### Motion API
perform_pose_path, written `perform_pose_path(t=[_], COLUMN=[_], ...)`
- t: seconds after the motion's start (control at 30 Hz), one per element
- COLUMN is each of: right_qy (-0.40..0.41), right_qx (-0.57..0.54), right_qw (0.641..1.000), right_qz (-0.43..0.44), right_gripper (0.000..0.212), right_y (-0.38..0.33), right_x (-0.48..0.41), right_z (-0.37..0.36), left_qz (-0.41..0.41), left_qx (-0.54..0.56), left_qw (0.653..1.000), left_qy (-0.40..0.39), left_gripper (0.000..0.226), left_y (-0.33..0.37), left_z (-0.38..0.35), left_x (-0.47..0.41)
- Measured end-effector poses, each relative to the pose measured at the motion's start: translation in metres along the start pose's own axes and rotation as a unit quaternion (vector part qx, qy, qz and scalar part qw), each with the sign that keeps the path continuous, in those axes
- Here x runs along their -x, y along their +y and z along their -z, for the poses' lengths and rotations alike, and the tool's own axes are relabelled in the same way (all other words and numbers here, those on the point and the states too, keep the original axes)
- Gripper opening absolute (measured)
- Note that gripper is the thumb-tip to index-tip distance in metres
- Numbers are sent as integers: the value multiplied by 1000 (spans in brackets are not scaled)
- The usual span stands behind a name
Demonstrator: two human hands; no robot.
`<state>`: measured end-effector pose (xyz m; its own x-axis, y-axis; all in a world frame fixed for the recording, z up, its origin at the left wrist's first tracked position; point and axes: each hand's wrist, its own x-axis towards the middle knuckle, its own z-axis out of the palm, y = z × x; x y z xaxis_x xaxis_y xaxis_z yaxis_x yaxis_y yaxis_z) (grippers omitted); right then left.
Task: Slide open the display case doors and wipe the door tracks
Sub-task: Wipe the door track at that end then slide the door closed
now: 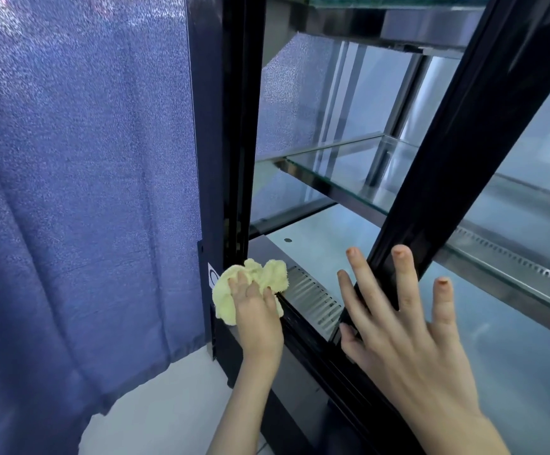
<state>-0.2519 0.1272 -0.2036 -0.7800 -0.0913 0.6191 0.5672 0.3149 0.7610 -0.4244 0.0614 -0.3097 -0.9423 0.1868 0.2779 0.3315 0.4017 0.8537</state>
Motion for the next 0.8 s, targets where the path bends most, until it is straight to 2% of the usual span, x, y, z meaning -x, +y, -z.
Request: perform_pose_path(t=[0.1,0.2,0.23,0.3,0.37,0.4,0.47,0.53,0.67,0.8], right_qy=[2,8,10,12,10,9,9,7,12,15], right_qx=[-18,-18,-19,-22,-21,-20,-18,-16,-25,-30], right_qw=[1000,1000,1000,1000,1000,1000,1000,1000,1000,999], right_qz=[-4,-2,-3,-2,0,1,0,1,-3,-3], right_gripper=[57,62,62,62,63,63,62,61,62,60], right_y=[-2,-2,-2,-2,-2,-3,-3,-3,-3,-4], right_x=[-1,-1,-1,-2,-1,-1,0,0,-1,-1], right_z=[0,-1,-1,-1,-1,-1,-1,-1,-2,-2], left_qz=[-54,-136,-165,-188,-213,-246,-308,-289,-276,-322], left_qx=[42,136,172,201,159,112,18,-3,-38,-158], left_qw=[998,981,971,958,953,950,942,950,954,930], left_qy=[-10,-17,-29,-82,-146,-154,-133,-116,-114,-84], left_gripper=[22,19,24,51,71,70,52,31,38,30], left_y=[3,15,21,26,16,7,-16,-22,-15,-2], left_z=[6,19,23,28,28,27,26,29,25,18], left_x=[-1,-10,-14,-19,-22,-23,-21,-18,-21,-16])
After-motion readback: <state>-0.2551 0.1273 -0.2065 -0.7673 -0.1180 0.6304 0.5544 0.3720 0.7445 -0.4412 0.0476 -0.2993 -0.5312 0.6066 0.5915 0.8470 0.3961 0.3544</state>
